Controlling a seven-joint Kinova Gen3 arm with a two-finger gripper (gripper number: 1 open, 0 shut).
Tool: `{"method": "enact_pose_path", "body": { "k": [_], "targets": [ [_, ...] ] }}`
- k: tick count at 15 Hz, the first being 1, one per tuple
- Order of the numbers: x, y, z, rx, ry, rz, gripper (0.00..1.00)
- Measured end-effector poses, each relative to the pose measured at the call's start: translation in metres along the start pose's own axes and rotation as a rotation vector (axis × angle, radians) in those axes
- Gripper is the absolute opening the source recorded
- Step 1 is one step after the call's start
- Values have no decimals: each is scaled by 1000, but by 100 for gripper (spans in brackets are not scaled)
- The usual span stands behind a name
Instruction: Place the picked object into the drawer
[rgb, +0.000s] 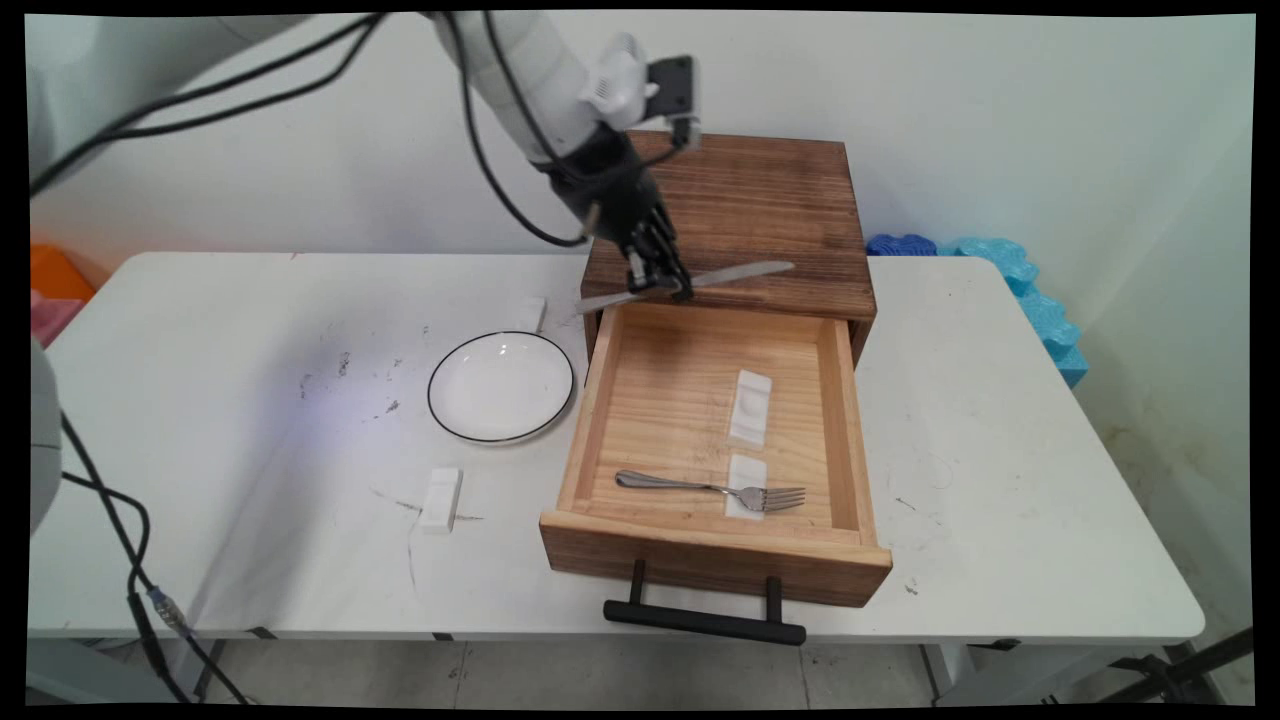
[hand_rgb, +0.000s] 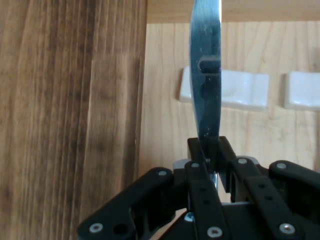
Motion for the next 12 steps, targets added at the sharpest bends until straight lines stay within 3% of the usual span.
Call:
{"method": "enact_pose_path", "body": {
  "k": [12],
  "targets": [
    [29, -3, 73, -41, -57, 60, 0]
  ]
}}
